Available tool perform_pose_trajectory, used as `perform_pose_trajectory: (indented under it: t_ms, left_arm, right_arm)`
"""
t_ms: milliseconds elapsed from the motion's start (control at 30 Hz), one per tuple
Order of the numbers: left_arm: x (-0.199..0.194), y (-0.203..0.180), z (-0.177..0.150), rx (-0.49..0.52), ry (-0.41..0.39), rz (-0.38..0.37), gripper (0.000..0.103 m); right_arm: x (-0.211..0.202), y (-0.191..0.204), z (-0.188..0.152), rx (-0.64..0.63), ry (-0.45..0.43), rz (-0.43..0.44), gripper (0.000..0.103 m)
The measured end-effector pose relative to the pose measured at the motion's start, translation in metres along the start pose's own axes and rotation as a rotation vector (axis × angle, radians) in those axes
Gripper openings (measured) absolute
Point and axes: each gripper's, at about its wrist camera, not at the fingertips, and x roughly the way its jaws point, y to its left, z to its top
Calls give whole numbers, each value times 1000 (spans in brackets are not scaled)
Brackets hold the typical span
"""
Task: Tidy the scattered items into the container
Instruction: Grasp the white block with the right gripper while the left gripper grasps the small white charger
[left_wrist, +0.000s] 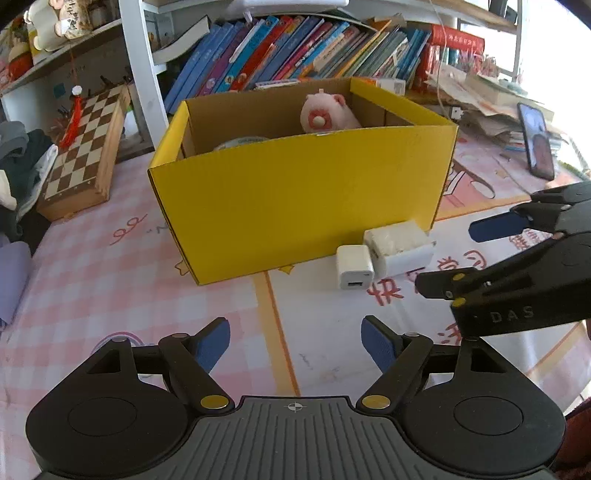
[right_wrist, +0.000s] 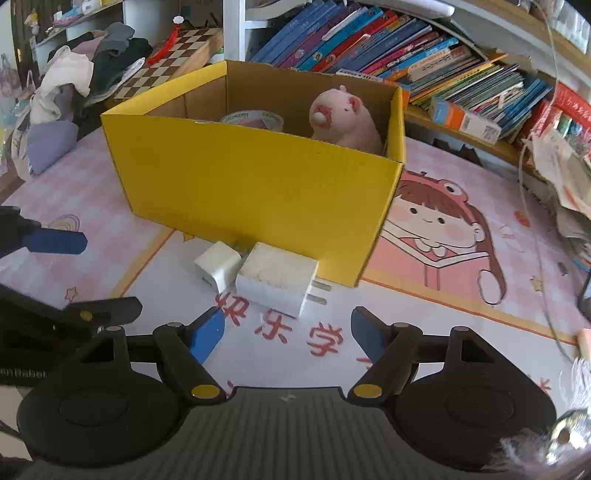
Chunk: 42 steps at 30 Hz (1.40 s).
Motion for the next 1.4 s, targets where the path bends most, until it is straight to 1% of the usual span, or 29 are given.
perform_pose_trajectory:
  t_ms: [167, 400, 500, 567, 700, 867, 900, 933, 1033, 1133, 1233, 1333, 1400]
  left_arm:
    - [3, -2, 2, 27, 15, 6, 80]
    - [12, 9, 4, -35, 39, 6, 79]
    - [17, 7, 7, -42, 42, -9, 78]
    - [20, 5, 10, -37, 41, -26, 73]
    - [29, -4, 16, -18, 39, -63, 68]
    - [41, -17, 26, 7, 30, -105, 65]
    - [44, -19, 28, 10, 28, -112, 61]
    - [46, -21, 30, 13, 29, -116, 60]
    - [52, -25, 33, 11, 30, -134, 59]
    - [54, -29, 36, 18, 29, -141, 58]
    - [57, -30, 38, 15, 36, -136, 52]
    - [60, -29, 38, 3, 45, -131, 50]
    - [62, -30, 39, 6, 53, -126, 46]
  right_arm:
    - [16, -1, 10, 7, 16, 14, 74]
    - [34, -9, 18, 58, 36, 36, 74]
    - [42, -13, 19, 81, 52, 50, 74]
    - [43, -15, 19, 90, 59, 65, 69]
    - [40, -22, 16, 94, 70, 61, 69]
    - [33, -38, 9, 118, 83, 38, 69]
    - [32, -40, 7, 120, 84, 34, 69]
    - [31, -42, 6, 120, 84, 28, 69]
    - [30, -48, 3, 129, 81, 16, 69]
    - [29, -54, 1, 139, 78, 10, 69]
    - [29, -59, 0, 144, 76, 8, 69]
    - [28, -61, -1, 143, 74, 9, 69]
    - [27, -62, -1, 142, 73, 12, 69]
